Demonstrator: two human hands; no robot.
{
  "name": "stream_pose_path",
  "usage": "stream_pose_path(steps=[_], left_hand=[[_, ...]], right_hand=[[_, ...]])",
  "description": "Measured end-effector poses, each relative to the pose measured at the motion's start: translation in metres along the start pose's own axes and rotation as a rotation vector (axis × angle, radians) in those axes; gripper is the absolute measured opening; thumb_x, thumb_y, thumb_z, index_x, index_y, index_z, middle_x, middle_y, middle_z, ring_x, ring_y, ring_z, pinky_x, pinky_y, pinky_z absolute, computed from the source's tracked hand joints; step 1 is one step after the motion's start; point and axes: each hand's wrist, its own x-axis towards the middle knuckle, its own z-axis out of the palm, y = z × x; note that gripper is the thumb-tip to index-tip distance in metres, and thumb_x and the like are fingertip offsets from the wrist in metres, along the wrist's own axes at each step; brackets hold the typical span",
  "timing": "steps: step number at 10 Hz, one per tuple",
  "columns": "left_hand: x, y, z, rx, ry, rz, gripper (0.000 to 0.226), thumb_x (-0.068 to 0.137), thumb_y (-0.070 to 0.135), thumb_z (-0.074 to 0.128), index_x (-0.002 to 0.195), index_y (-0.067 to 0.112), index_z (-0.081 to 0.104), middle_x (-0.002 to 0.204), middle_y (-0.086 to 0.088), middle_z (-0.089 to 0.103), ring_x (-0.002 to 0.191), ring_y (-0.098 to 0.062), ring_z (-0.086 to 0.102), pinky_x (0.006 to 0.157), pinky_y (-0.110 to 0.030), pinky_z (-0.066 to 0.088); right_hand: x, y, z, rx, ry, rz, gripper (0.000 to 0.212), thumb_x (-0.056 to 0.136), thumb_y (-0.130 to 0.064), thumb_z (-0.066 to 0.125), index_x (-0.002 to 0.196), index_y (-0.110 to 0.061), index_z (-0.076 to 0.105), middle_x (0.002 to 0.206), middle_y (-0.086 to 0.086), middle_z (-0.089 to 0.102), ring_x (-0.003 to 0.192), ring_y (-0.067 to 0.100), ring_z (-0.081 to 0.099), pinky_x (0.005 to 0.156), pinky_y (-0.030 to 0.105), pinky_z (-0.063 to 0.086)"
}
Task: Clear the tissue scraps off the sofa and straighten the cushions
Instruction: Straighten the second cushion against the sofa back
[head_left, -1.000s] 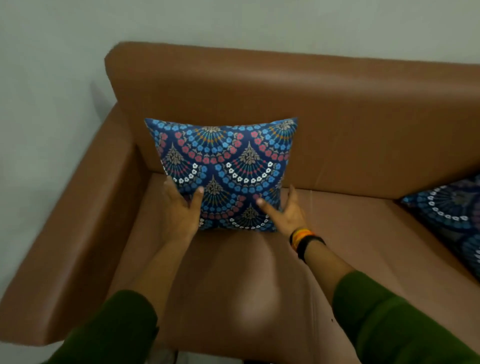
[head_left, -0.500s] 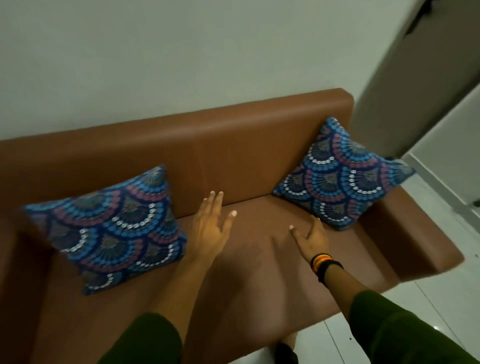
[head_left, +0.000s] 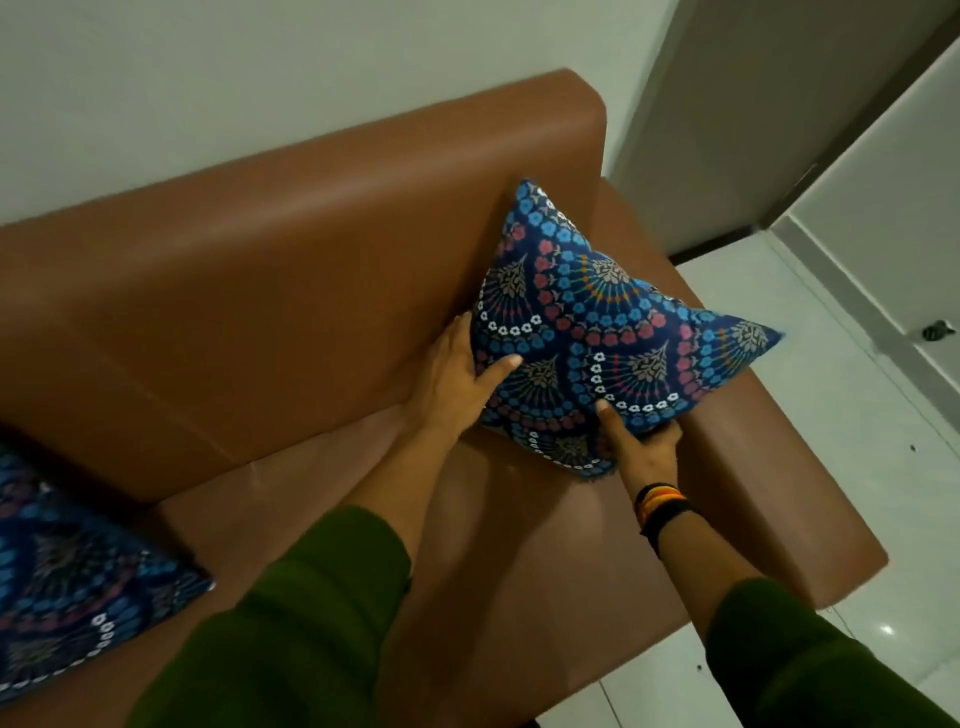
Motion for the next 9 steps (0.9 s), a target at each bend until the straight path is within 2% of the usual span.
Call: stream_pose_path(steps=[1,2,3,4,5,6,7,8,9], left_hand=[[0.017,0.006,0.008,-0.071,0.004,-0.038,0.101,0.07,0.084,0.064,0.153,0.038,0.029,0.156,0.006,0.045,0.142,-0.02,0.044,0.112,-0.051,0.044],[0.004,0.011,0.007,-0.147,0.018,-0.126,0.103,0.061,0.087,0.069,0.147,0.04,0.035,0.149,0.007,0.051,0.136,-0.02,0.051,0.108,-0.05,0.048],[-0.035,0.007,-0.001,-0.326,0.106,-0.222,0.099,0.06,0.082,0.075,0.142,0.039,0.04,0.142,0.012,0.056,0.131,-0.015,0.055,0.106,-0.045,0.052],[-0.081,-0.008,-0.017,-0.403,0.246,-0.345,0.083,0.065,0.08,0.075,0.134,0.047,0.041,0.133,0.018,0.061,0.123,-0.011,0.061,0.101,-0.04,0.055],[-0.11,-0.027,-0.035,-0.386,0.3,-0.396,0.081,0.073,0.078,0.07,0.14,0.046,0.039,0.134,0.02,0.059,0.122,-0.009,0.059,0.097,-0.028,0.05],[-0.112,-0.048,-0.042,-0.355,0.258,-0.451,0.079,0.077,0.077,0.066,0.142,0.041,0.039,0.134,0.018,0.059,0.126,-0.014,0.058,0.099,-0.03,0.047],[-0.11,-0.063,-0.042,-0.242,0.193,-0.445,0.08,0.077,0.082,0.06,0.142,0.041,0.039,0.139,0.014,0.06,0.126,-0.015,0.058,0.103,-0.038,0.051],[-0.121,-0.076,-0.046,-0.057,0.23,-0.428,0.076,0.086,0.083,0.041,0.145,0.036,0.036,0.14,0.002,0.06,0.127,-0.023,0.06,0.101,-0.046,0.054],[-0.133,-0.072,-0.075,0.212,0.367,-0.394,0.083,0.098,0.072,0.026,0.162,0.02,0.011,0.169,-0.007,0.023,0.154,-0.027,0.025,0.124,-0.048,0.028]], right_hand=[[0.016,-0.004,-0.003,0.06,-0.043,0.001,0.105,0.063,-0.048,0.089,0.145,-0.024,0.028,0.131,-0.008,0.05,0.119,0.02,0.054,0.099,0.039,0.048],[0.007,-0.013,0.0,0.118,-0.11,-0.067,0.092,0.067,-0.041,0.088,0.141,-0.033,0.034,0.134,-0.011,0.054,0.115,0.01,0.057,0.095,0.033,0.05],[-0.018,-0.03,0.008,0.152,-0.184,-0.138,0.085,0.073,-0.032,0.086,0.14,-0.036,0.034,0.136,-0.01,0.053,0.112,0.002,0.056,0.086,0.024,0.049],[-0.036,-0.047,0.025,0.078,-0.335,-0.201,0.085,0.07,-0.034,0.088,0.139,-0.037,0.038,0.134,-0.012,0.056,0.115,0.003,0.058,0.087,0.027,0.052],[-0.039,-0.065,0.057,0.03,-0.476,-0.205,0.081,0.067,-0.034,0.089,0.134,-0.035,0.044,0.125,-0.015,0.06,0.107,-0.002,0.06,0.08,0.021,0.055],[-0.029,-0.074,0.084,-0.012,-0.583,-0.215,0.069,0.071,-0.031,0.087,0.126,-0.043,0.048,0.118,-0.02,0.061,0.105,-0.001,0.06,0.083,0.028,0.055],[-0.017,-0.069,0.09,-0.063,-0.606,-0.23,0.069,0.072,-0.034,0.086,0.13,-0.041,0.049,0.122,-0.016,0.062,0.105,0.001,0.06,0.094,0.042,0.054],[-0.03,-0.076,0.074,-0.149,-0.617,-0.269,0.081,0.076,-0.044,0.082,0.142,-0.047,0.036,0.145,-0.013,0.049,0.128,0.01,0.051,0.104,0.046,0.047],[-0.079,-0.081,0.038,-0.199,-0.538,-0.265,0.093,0.061,-0.077,0.071,0.139,-0.055,0.025,0.159,-0.003,0.03,0.143,0.025,0.033,0.106,0.035,0.032]])
